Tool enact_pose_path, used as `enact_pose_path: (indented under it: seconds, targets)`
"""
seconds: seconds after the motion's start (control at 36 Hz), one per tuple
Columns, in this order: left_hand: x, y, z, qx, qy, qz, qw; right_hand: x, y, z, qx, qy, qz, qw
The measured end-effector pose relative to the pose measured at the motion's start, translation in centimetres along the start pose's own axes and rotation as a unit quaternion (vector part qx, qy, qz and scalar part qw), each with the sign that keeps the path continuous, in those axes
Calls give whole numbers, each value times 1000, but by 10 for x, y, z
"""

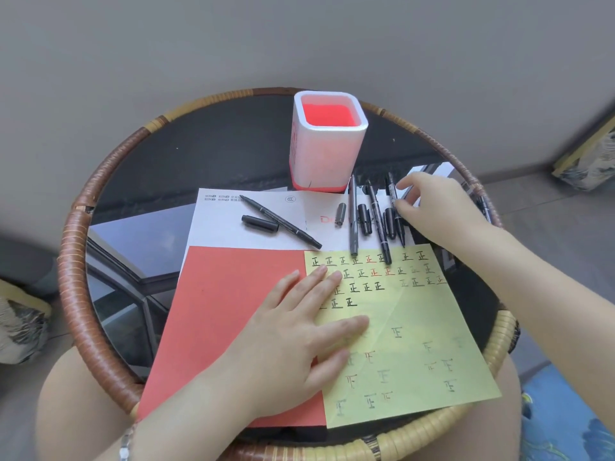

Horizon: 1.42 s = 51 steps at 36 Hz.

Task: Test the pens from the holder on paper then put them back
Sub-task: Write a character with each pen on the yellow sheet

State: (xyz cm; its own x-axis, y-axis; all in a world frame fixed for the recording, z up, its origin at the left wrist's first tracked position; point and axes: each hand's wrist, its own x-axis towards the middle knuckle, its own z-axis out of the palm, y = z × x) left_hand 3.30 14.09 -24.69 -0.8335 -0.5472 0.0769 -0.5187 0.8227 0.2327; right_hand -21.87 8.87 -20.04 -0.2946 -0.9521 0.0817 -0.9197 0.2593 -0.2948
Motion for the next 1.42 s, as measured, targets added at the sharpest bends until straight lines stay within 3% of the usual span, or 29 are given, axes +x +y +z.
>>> enact_pose_path:
  seconds: [0.19,0.33,0.53,0.75,1.03,1.22,1.42]
  targets:
    - [0,1,-1,2,0,1,1000,6,-8,10,57,-2,76,996]
    - [0,1,-1,4,-2,1,1000,-1,-14,-4,182,18,125,975]
    - [-1,0,0,-4,-2,3,1000,-47,-17,-30,432,29,149,889]
    - [0,0,1,-13,-5,-2,1000,-102,-18,-8,577,97,172,793]
    - [0,0,1,-19,-2,2,1000,-115,-41,6,521,44,79,849]
    - [1,0,1,-23,2,3,1000,-110,-45,23,449,114,94,881]
    - [0,0,1,-24,3,2,1000,-107,-42,39,419,187,128,879]
